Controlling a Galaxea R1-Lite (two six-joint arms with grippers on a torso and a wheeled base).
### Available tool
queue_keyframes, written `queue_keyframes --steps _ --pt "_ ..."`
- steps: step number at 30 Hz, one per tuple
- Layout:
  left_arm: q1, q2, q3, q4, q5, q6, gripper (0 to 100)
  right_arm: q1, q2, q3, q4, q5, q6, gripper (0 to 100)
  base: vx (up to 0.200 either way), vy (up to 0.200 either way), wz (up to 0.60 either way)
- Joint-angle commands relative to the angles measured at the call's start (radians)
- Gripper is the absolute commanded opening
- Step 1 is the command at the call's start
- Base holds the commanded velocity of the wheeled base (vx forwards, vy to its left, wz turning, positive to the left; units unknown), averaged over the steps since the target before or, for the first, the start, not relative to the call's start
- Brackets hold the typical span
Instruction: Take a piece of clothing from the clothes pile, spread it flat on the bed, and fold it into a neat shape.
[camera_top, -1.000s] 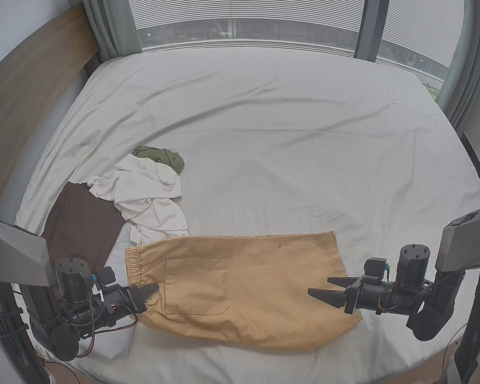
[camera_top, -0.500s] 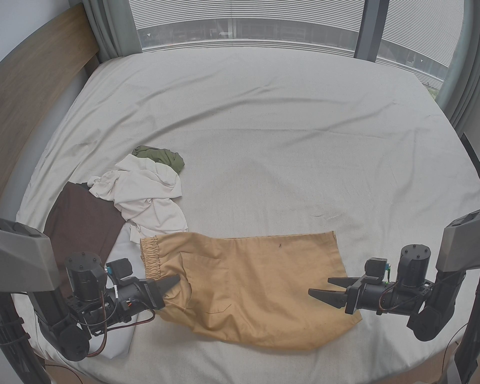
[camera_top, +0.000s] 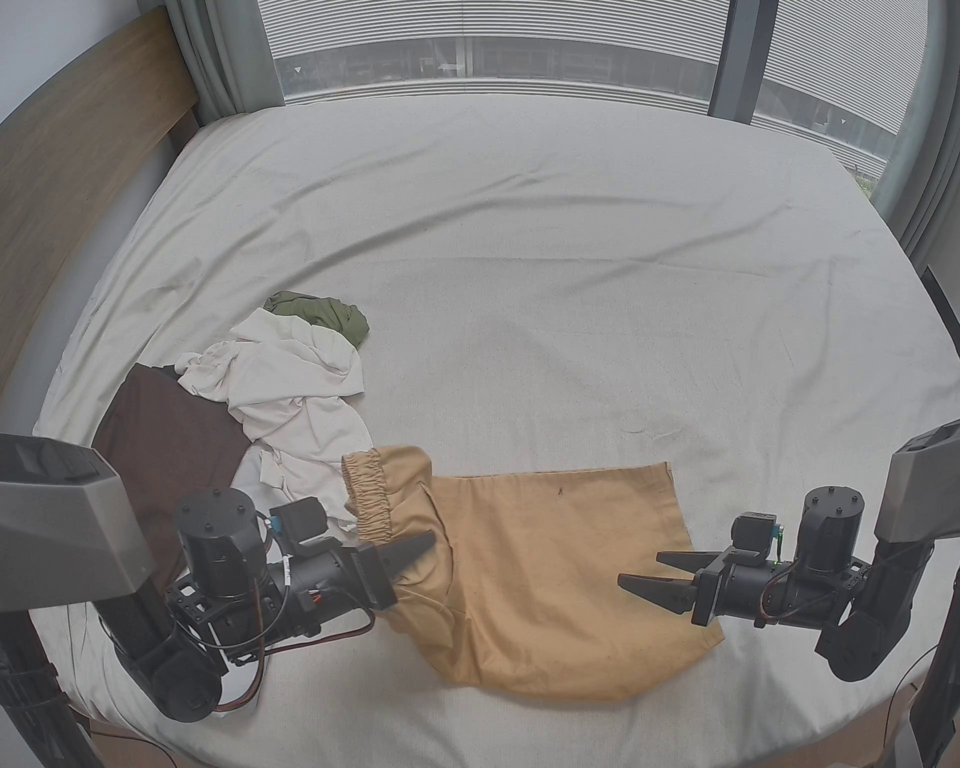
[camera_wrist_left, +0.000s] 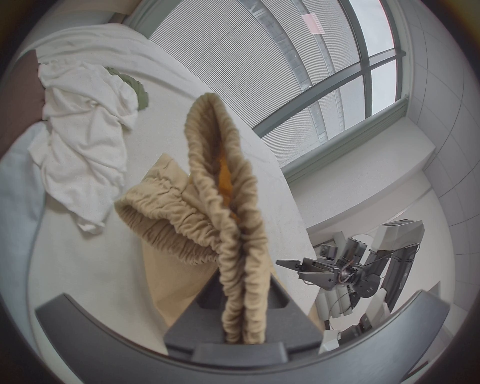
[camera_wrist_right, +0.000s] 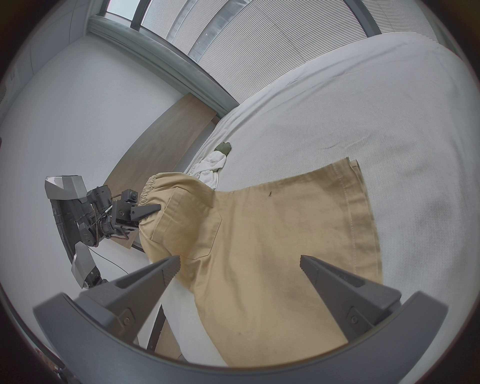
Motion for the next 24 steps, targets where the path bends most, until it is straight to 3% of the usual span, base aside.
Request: queue_keyframes --steps 1,24 --pt "-0.045 0.004 -0.053 0.023 0.0 -0.014 0 -0.007 -0.024 -0.004 -0.001 0.0 0.002 100 0.0 0.0 0.0" --pt "-0.192 0.056 -0.241 0.157 0.0 -0.085 0 -0.023 -0.099 -0.015 0.001 -0.001 0.029 100 0.0 0.0 0.0"
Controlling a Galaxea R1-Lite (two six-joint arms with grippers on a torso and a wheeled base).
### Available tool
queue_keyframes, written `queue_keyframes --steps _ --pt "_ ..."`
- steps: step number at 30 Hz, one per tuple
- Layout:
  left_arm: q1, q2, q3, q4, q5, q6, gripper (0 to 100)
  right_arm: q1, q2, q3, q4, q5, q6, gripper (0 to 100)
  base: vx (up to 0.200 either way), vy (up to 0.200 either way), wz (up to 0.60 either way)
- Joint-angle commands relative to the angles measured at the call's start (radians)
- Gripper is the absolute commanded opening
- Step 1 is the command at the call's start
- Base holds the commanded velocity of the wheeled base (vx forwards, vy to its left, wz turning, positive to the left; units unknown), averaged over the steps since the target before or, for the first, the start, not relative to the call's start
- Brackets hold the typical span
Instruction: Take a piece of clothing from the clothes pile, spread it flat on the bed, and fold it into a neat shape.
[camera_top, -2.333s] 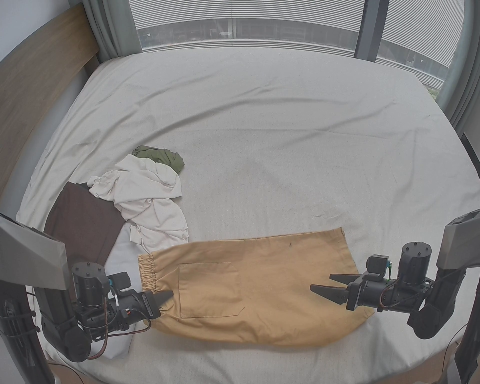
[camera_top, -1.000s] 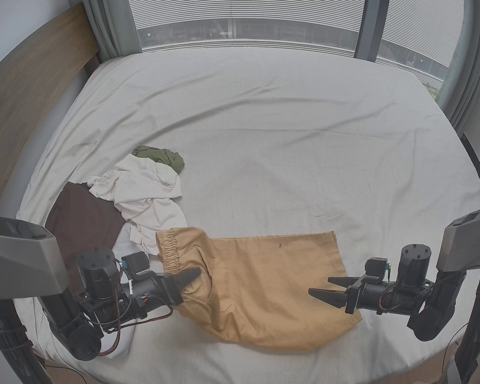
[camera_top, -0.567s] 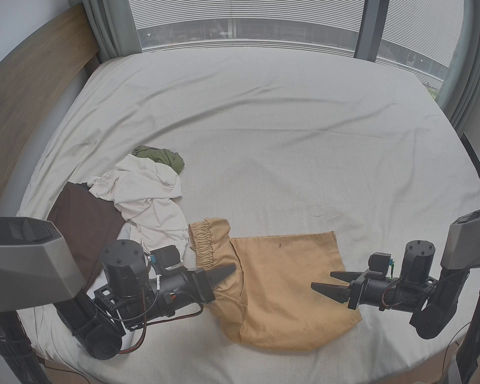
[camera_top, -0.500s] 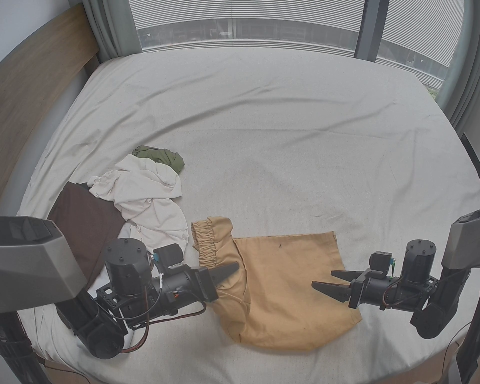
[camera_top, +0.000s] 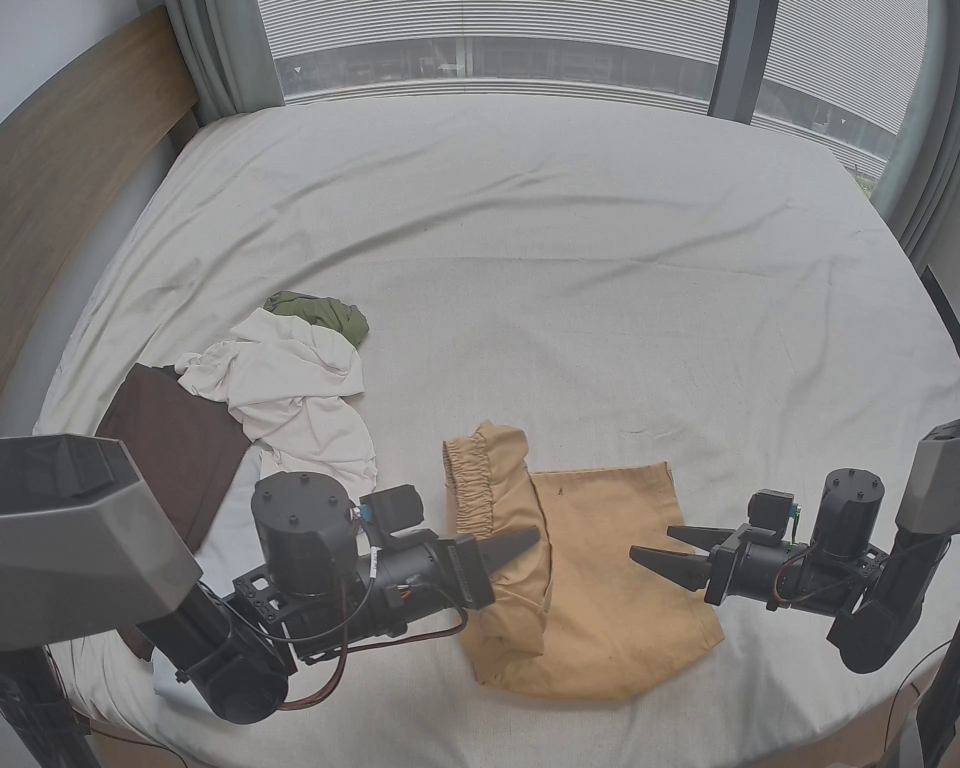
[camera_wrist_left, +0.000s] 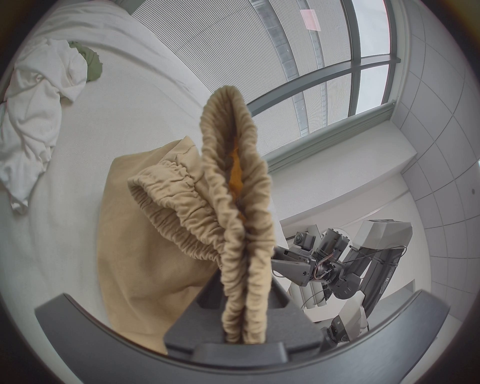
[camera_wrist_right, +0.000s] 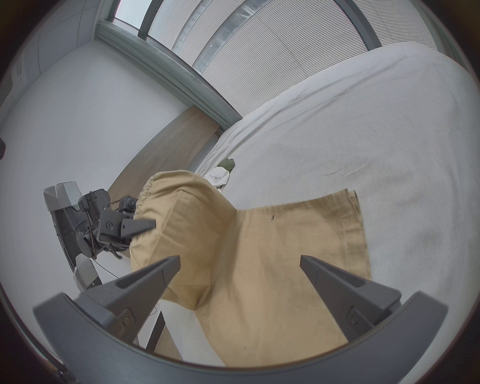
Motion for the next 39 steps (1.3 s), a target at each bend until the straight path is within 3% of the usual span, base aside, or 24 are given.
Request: queue_keyframes --steps 1,39 --pt "-0.022 0.045 -0.044 0.02 0.0 -0.003 0 -0.003 -0.022 -0.004 0.0 0.0 0.004 100 0.0 0.0 0.0" --pt "-0.098 0.191 -0.285 0.154 0.003 -0.006 0 -0.007 -0.025 -0.007 0.0 -0.001 0.001 100 0.0 0.0 0.0"
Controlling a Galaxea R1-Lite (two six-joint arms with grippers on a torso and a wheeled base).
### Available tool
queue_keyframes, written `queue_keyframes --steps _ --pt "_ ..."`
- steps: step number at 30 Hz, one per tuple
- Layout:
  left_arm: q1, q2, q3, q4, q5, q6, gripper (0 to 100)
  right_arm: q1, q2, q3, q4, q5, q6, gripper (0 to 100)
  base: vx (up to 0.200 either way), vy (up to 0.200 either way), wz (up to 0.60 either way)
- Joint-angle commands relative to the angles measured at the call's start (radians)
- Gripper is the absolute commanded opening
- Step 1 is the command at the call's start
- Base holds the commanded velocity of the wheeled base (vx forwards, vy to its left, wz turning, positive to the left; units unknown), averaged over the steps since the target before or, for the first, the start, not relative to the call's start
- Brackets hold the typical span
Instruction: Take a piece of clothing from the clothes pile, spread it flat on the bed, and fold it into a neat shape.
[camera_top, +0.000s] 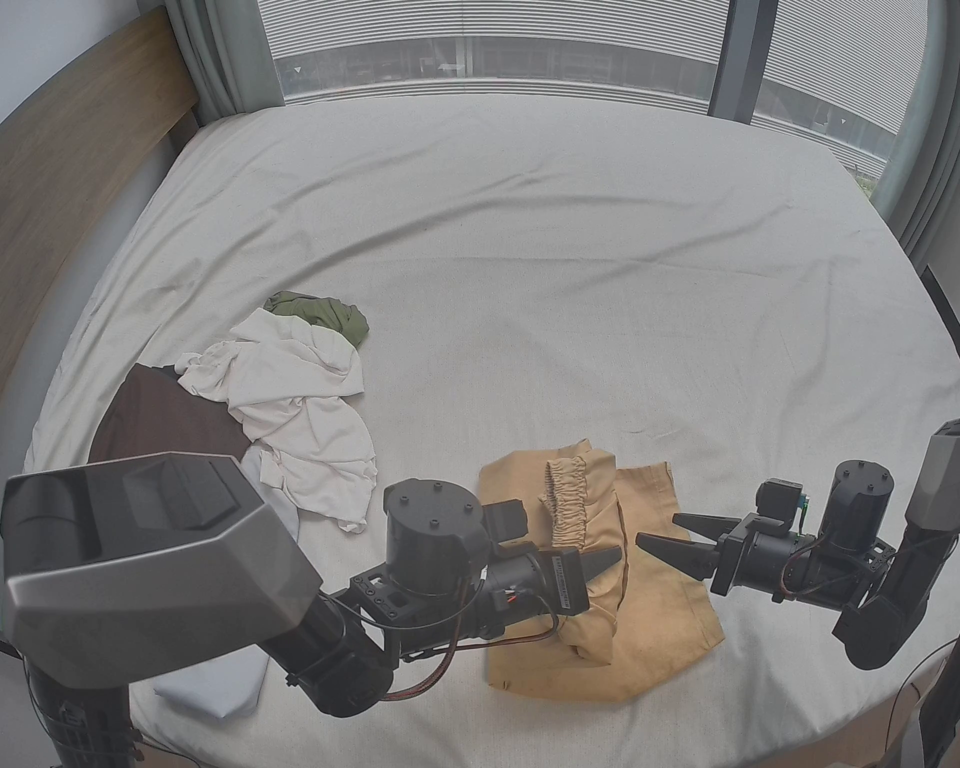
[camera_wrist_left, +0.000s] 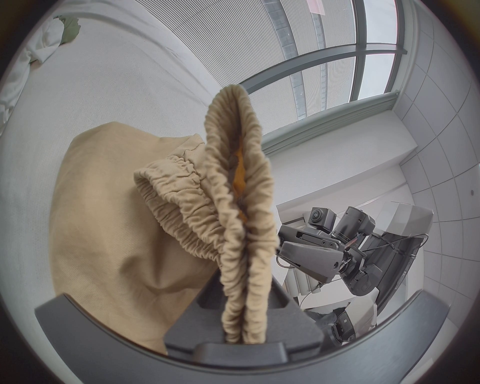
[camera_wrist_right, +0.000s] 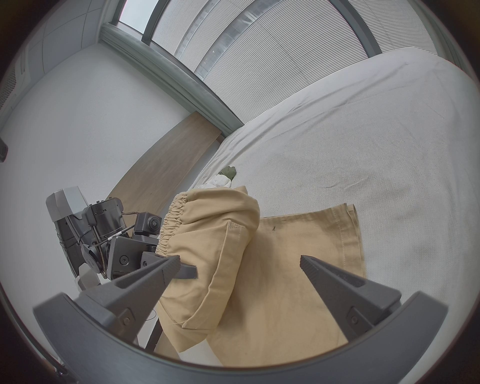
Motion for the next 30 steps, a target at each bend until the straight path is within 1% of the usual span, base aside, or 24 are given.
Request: queue_keyframes --steps 1,10,11,16,20,25,30 --pt "0.001 0.018 -0.013 0.0 0.001 0.0 0 -0.002 -0.001 -0.002 -0.001 0.001 0.001 100 0.0 0.0 0.0" --pt "-0.003 0.018 -0.013 0.003 0.001 0.0 0 -0.002 -0.005 -0.002 -0.001 -0.001 -0.001 100 0.0 0.0 0.0" --pt "-0.003 0.018 -0.013 0.003 0.001 0.0 100 -0.002 -0.005 -0.002 -0.001 -0.001 -0.001 100 0.0 0.0 0.0" --pt "-0.026 0.018 -0.022 0.001 0.003 0.0 100 -0.002 -0.008 -0.002 -0.001 -0.001 -0.001 100 0.0 0.0 0.0" --pt "-0.032 0.017 -0.022 0.003 0.039 0.0 100 -0.002 -0.01 0.0 -0.001 -0.001 -0.001 100 0.0 0.0 0.0" --pt "-0.009 -0.008 0.009 0.0 0.075 0.0 100 -0.002 -0.01 0.001 -0.001 -0.001 -0.003 100 0.0 0.0 0.0" --pt "0.034 -0.094 0.104 -0.002 0.087 0.01 100 0.001 -0.005 0.012 0.003 -0.008 -0.006 100 0.0 0.0 0.0"
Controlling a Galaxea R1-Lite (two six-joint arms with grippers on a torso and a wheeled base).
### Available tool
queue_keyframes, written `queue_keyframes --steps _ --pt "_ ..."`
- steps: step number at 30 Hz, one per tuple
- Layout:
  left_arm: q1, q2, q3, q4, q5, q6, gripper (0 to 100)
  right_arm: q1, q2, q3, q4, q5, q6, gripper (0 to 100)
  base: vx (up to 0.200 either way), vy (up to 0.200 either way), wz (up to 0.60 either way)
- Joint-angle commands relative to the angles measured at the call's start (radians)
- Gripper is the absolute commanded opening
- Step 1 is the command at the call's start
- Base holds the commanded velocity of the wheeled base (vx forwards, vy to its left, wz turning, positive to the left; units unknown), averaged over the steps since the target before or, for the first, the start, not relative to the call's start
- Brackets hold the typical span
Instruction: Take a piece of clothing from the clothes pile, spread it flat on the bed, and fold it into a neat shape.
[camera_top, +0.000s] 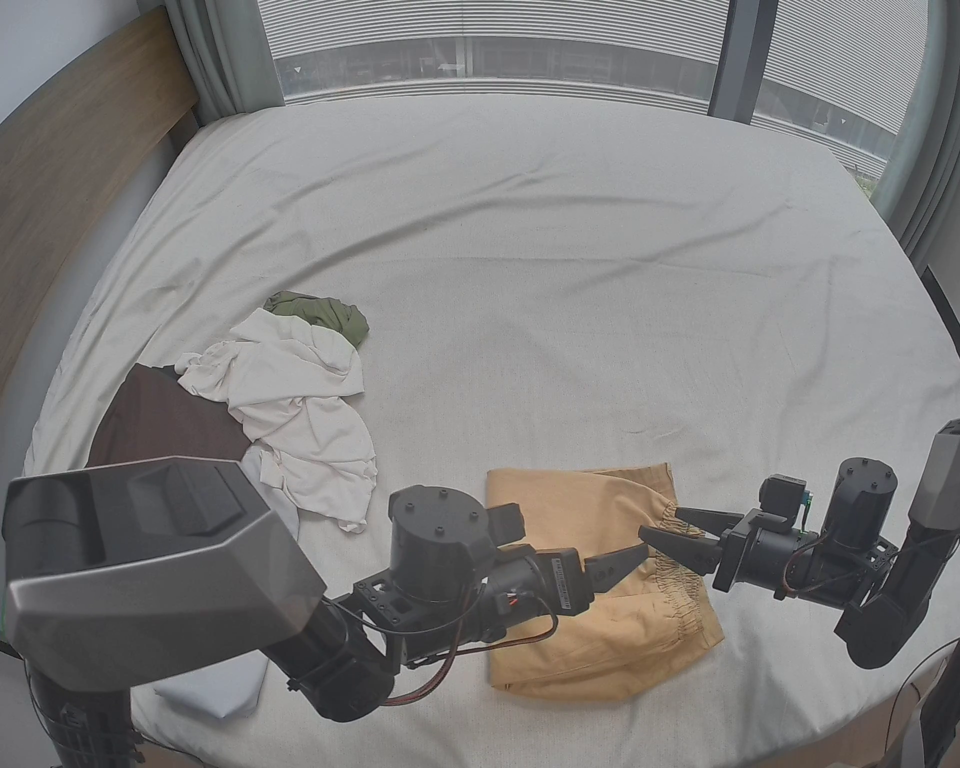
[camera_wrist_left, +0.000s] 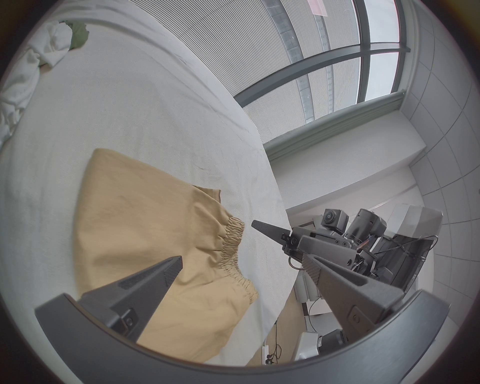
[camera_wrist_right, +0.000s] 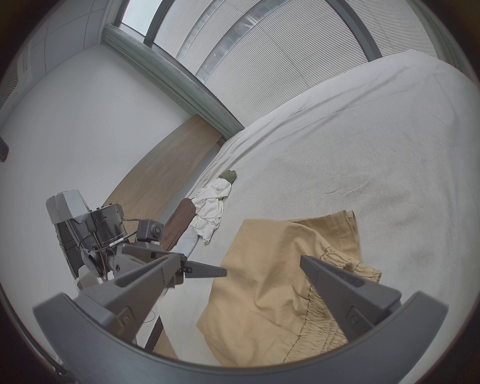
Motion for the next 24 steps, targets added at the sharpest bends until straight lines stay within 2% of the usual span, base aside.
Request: queue_keyframes --steps 1,11,17,21,23,24 --pt "0.044 -0.097 0.096 -0.002 0.005 0.008 100 0.002 0.004 0.007 0.001 -0.004 -0.001 100 0.0 0.0 0.0" --pt "0.168 -0.295 0.385 -0.04 0.006 0.095 100 -0.015 0.027 0.05 0.007 -0.009 -0.011 100 0.0 0.0 0.0" --pt "0.251 -0.355 0.521 -0.146 0.0 0.145 100 -0.029 0.021 0.051 0.007 -0.009 -0.014 100 0.0 0.0 0.0" --pt "0.374 -0.378 0.593 -0.186 -0.009 0.247 100 -0.053 0.023 0.054 0.007 -0.009 -0.029 100 0.0 0.0 0.0" --pt "0.432 -0.378 0.641 -0.201 -0.053 0.303 100 -0.063 0.023 0.062 0.007 -0.009 -0.038 100 0.0 0.0 0.0" --pt "0.477 -0.37 0.667 -0.223 -0.103 0.332 100 -0.067 0.023 0.07 0.009 -0.009 -0.044 100 0.0 0.0 0.0"
